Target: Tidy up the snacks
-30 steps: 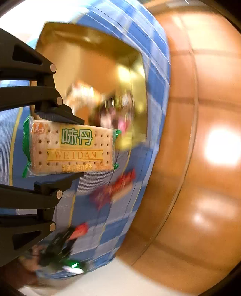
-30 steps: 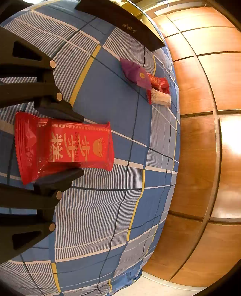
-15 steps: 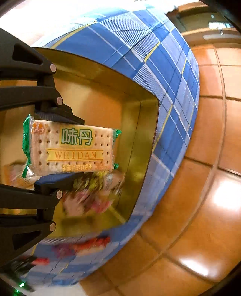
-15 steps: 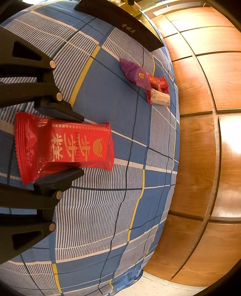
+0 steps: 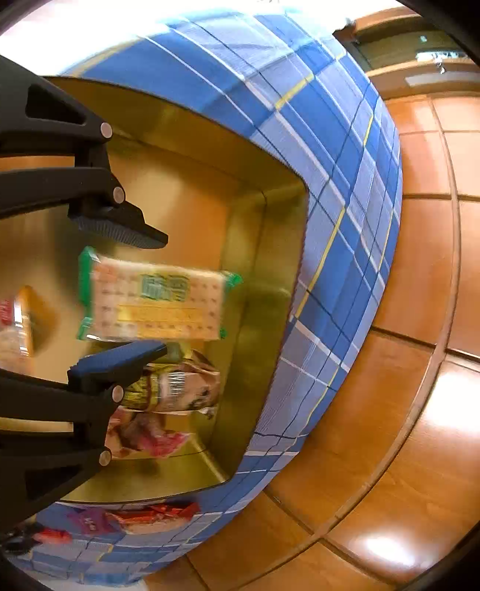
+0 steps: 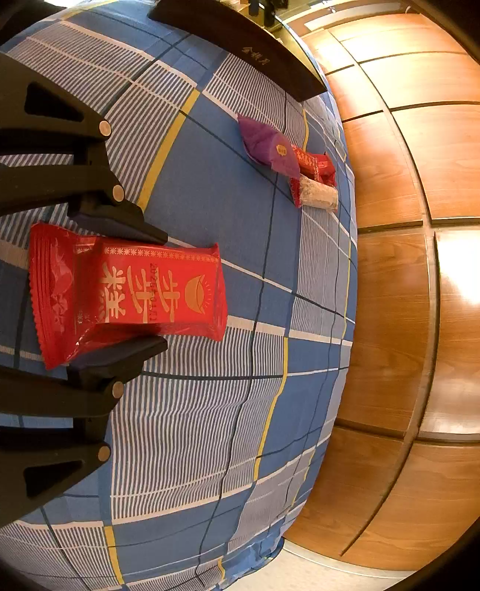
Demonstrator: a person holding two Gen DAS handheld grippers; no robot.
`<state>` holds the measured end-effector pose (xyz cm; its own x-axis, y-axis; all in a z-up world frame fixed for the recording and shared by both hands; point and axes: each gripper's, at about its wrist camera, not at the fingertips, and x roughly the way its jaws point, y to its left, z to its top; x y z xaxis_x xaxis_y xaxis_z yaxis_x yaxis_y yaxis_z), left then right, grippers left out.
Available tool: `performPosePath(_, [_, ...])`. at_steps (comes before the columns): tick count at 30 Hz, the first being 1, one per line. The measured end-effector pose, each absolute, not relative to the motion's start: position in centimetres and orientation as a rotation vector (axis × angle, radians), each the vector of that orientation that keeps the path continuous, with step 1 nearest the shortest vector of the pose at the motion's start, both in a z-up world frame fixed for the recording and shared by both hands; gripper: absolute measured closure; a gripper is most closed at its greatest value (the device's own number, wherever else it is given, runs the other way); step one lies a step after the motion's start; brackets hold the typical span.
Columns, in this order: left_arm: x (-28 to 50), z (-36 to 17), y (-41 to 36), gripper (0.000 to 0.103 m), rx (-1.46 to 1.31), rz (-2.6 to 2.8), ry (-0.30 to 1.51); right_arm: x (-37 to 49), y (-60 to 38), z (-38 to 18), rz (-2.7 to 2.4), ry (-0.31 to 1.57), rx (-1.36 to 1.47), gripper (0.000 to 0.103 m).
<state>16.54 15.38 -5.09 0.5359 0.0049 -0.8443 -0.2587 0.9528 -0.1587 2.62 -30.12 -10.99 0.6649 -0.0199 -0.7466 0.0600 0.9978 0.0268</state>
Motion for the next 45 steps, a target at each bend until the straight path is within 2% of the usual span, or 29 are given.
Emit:
performPosePath(17, [5.4,-2.9,10.1,0.050,-0.148,0.145,0.889,2.7,-29.6,-10.8,-0.066,0.852,0.032,0.056])
performPosePath(24, [3.6,-2.3,9.7,0.050,-0.140,0.133,0.863,3.0,-28.4,-10.4,-0.086,0.883,-0.016,0.065])
performPosePath(40, [1.9,-2.4,11.0,0.050,-0.161,0.146,0.852,3.5,-26.4,-9.5,0.011,0.969,0.071,0.065])
performPosePath(45, [1.6,-2.5,11.6,0.050,-0.167,0.161,0.850,3.9,-23.5,-7.6,0.124,0.944,0.113,0.065])
